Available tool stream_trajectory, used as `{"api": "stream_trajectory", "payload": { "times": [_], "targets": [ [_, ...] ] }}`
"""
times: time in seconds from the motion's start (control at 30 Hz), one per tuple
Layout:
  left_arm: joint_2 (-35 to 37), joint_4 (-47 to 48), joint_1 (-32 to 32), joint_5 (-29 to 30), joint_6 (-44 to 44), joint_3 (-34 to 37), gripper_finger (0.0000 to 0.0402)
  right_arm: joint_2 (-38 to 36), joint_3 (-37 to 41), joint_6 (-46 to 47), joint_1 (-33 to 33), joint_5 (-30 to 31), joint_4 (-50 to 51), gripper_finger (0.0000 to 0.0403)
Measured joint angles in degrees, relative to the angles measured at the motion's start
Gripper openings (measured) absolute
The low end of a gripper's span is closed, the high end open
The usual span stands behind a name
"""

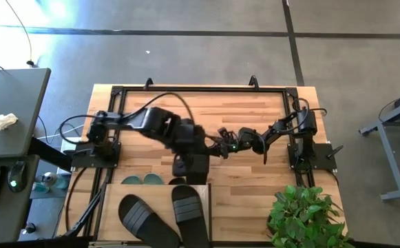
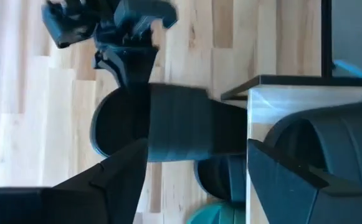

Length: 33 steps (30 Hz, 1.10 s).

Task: Pick and place slides into the shelf
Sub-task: Put the black slipper under the shelf

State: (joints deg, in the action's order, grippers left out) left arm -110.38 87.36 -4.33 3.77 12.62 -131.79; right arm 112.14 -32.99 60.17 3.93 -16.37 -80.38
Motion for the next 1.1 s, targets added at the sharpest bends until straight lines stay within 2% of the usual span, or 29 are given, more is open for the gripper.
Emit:
{"api": "stream_trajectory", "payload": {
  "times": [0.2, 0.33, 0.43, 0.53, 0.73, 1.1],
  "targets": [
    [2.29, -0.03, -5.04, 4.79, 6.05, -0.07, 0.0229, -0.2, 0.02, -1.71, 3.3, -5.51, 4.98, 0.0028],
    [3.25, 0.53, -6.59, 6.37, 8.85, -0.09, 0.0216, -0.33, 0.0, -3.99, 4.71, -9.14, 7.64, 0.0027],
    [3.38, 1.3, -6.68, 6.41, 10.22, -0.07, 0.0209, -0.48, -0.03, -5.46, 4.35, -9.62, 8.67, 0.0027],
    [3.47, 1.28, -6.61, 6.37, 11.15, -0.07, 0.0204, -0.5, -0.07, -7.23, 3.08, -8.96, 12.3, 0.0027],
    [3.47, 1.26, -6.57, 6.38, 11.46, -0.07, 0.02, -0.5, -0.09, -8.62, -0.52, -7.0, 12.56, 0.0025],
    [3.45, 0.54, -6.57, 6.38, 12.35, -0.07, 0.02, -0.48, -0.03, -6.2, -6.17, -0.81, 15.54, 0.0023]
  ]
}}
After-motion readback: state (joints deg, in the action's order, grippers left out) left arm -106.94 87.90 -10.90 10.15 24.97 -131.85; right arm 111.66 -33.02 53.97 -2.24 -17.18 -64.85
